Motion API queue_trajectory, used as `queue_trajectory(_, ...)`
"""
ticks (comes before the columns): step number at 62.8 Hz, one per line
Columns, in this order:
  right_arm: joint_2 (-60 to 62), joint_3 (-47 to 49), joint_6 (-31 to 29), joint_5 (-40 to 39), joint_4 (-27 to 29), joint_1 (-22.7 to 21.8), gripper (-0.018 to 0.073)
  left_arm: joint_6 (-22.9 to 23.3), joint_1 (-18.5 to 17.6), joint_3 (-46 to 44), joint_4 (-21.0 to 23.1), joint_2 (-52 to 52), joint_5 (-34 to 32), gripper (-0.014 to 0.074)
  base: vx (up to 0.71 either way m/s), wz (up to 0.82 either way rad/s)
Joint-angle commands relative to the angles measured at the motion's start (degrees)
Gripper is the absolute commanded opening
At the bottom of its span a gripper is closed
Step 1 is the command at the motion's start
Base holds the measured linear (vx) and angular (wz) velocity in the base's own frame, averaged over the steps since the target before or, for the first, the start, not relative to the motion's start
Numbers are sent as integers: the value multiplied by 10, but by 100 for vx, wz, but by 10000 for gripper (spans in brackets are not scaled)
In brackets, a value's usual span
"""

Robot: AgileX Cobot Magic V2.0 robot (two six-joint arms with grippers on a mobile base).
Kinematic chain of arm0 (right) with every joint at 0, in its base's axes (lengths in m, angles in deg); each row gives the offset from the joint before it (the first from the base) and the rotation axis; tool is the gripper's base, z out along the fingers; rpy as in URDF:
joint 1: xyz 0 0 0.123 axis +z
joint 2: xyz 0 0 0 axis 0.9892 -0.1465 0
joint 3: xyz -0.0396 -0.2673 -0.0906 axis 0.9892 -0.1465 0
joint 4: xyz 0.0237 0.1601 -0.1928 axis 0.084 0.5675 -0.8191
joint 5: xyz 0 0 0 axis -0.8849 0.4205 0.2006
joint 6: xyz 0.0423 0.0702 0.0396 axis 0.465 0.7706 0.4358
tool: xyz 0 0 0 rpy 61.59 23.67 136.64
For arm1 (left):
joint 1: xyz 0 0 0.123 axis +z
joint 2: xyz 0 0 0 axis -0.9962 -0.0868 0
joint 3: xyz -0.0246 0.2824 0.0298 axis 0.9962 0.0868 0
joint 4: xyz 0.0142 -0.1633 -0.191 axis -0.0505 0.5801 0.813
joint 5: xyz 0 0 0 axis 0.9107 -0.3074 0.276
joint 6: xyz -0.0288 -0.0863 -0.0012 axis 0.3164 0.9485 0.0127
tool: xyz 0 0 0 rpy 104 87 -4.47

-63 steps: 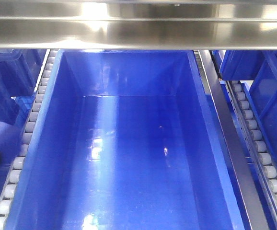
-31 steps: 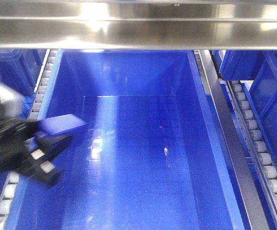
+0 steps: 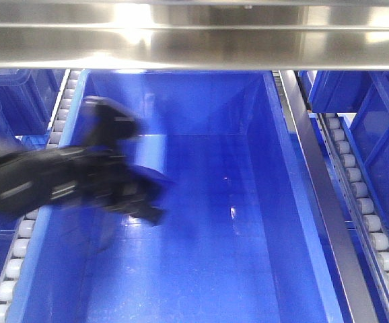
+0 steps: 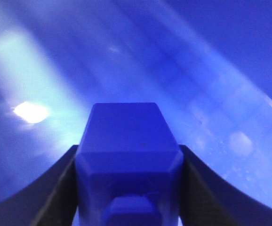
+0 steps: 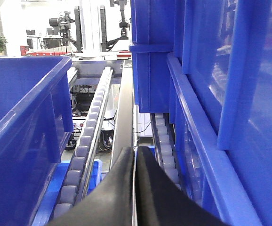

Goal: Pour parts from conveyor to right shelf
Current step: 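Lower the left gripper holding the blue block into the bin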

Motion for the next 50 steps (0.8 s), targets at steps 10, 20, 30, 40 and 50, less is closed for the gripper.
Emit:
queue_trajectory(10,7,-8,-2,-43,-1,1,-10,1,-4,-148,5,-106,91,125,0,0)
queue_trajectory(20,7,-8,-2,-43,-1,1,-10,2,-4,-230,-1,-180,165,140,0,0)
queue_trajectory(30,7,-8,-2,-43,-1,1,-10,6,-5,-299,0,-242,251,165,0,0)
queue_trajectory(40,7,-8,-2,-43,-1,1,-10,6,-5,-347,-6,-287,305,224,0,0)
queue_trajectory(50,7,-8,-2,-43,-1,1,-10,6,-5,-372,-11,-307,334,322,0,0)
